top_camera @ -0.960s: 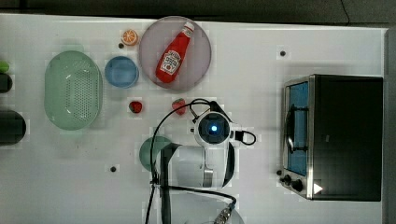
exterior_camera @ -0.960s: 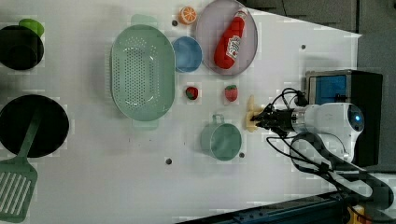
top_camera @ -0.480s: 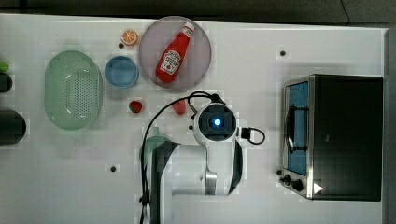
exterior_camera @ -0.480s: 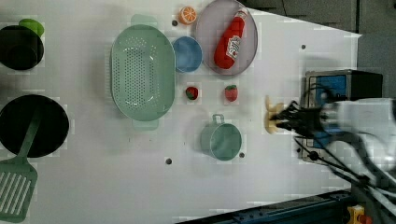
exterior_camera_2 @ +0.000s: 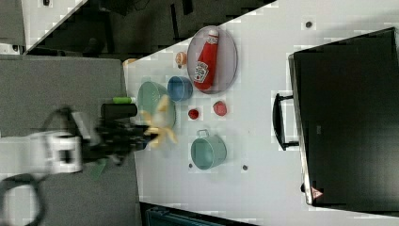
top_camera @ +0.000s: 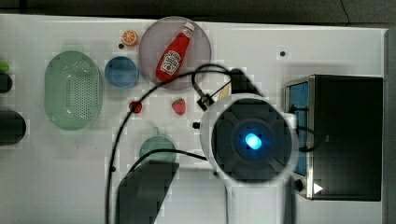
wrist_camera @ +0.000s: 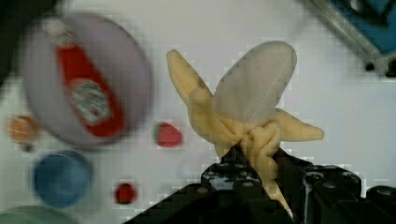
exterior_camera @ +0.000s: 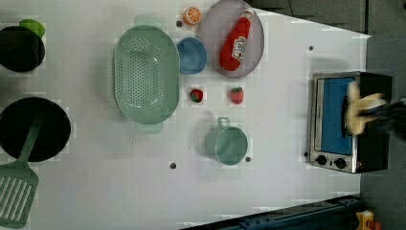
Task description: Pick banana from table and place on oven.
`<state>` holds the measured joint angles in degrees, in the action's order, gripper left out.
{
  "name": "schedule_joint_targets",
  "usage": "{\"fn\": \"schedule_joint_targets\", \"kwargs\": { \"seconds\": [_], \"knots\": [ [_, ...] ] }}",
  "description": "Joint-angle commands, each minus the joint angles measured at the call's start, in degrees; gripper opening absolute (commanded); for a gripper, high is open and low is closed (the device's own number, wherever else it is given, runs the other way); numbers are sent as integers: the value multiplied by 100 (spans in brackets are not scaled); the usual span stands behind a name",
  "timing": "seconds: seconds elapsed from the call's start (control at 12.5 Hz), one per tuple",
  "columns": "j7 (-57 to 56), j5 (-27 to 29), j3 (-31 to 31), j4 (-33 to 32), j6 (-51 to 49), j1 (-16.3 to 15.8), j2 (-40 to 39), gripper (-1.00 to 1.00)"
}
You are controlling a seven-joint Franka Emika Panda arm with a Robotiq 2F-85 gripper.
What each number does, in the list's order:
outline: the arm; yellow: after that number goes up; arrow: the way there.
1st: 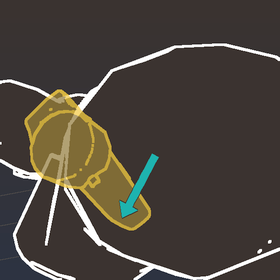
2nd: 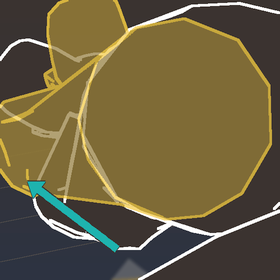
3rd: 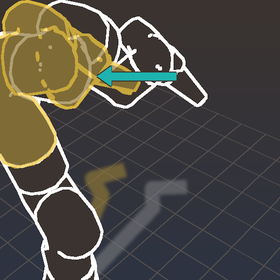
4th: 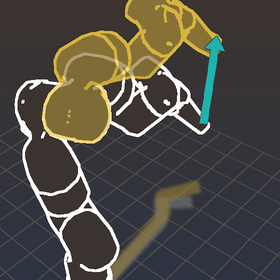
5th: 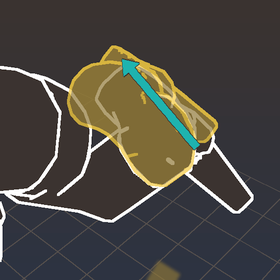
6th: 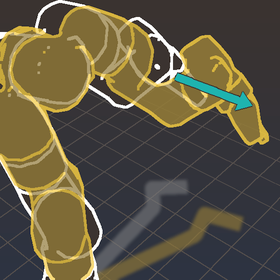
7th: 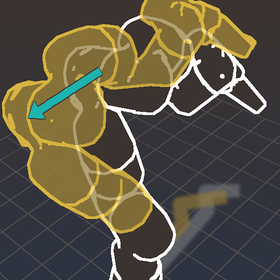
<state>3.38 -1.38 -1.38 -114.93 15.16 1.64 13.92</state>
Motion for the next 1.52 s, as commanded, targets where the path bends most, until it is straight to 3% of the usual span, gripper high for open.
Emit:
{"fn": "schedule_joint_targets", "kwargs": {
  "seconds": [0.08, 0.4, 0.88, 1.2, 1.28, 1.52],
  "knots": [
    [216, 84, -234, 347, -503, 3, -211, -62],
    [-602, 82, -1217, 522, -471, 105, -567, -62],
    [-3607, 78, -3055, 725, 421, 151, -1519, -62],
    [-4838, 96, -3494, 741, 1163, 155, -2067, -62],
    [-4846, 100, -3487, 741, 1149, 151, -2115, -55],
    [-4846, 104, -3467, 741, 1202, 148, -2153, 10]
  ]
}}
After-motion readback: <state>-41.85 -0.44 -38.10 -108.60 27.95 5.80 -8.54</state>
